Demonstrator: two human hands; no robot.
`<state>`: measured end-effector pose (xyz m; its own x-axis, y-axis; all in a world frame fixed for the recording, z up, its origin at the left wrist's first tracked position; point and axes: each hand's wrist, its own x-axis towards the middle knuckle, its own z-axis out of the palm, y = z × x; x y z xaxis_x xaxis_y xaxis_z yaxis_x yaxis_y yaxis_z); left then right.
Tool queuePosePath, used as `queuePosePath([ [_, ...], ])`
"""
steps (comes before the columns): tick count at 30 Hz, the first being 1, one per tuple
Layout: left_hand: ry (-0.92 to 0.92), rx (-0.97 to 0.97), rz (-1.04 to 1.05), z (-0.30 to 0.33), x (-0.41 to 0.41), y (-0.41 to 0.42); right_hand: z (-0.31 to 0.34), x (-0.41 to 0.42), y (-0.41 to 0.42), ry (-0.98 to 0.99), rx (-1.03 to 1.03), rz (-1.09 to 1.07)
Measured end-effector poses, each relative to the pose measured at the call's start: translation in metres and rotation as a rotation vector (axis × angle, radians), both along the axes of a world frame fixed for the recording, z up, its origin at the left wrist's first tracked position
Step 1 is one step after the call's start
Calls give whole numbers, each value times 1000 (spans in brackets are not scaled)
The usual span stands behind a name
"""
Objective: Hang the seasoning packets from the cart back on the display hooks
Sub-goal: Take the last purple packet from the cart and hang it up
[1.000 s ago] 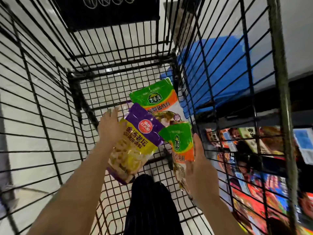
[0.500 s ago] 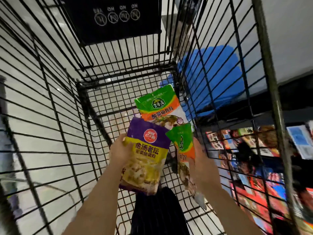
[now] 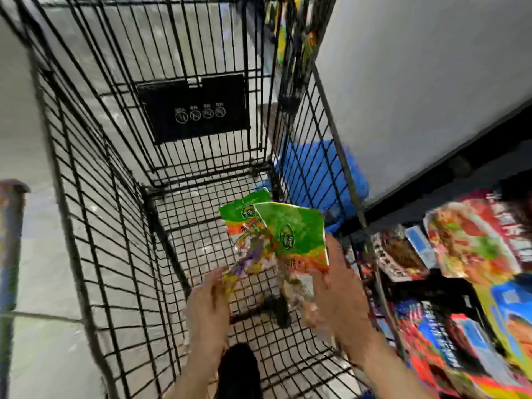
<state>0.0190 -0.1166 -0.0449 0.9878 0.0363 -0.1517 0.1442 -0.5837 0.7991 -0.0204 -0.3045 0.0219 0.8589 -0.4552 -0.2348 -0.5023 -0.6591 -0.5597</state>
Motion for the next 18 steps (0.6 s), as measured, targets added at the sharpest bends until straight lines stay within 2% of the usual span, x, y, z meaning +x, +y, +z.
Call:
queuePosePath([
  [6,-243,-146,56,78,-21,-9,77,-47,-10,-362,-9,-91],
  [10,-379,-221,20,140,-53,-28,125,-102,-30,-600,32,-127],
  [12,-435,-239,-11,168,-70,-38,154,-134,-42,-651,1,-138],
  [18,-617,-281,-237,245,-109,-68,247,-228,-88,-750,-300,-153],
])
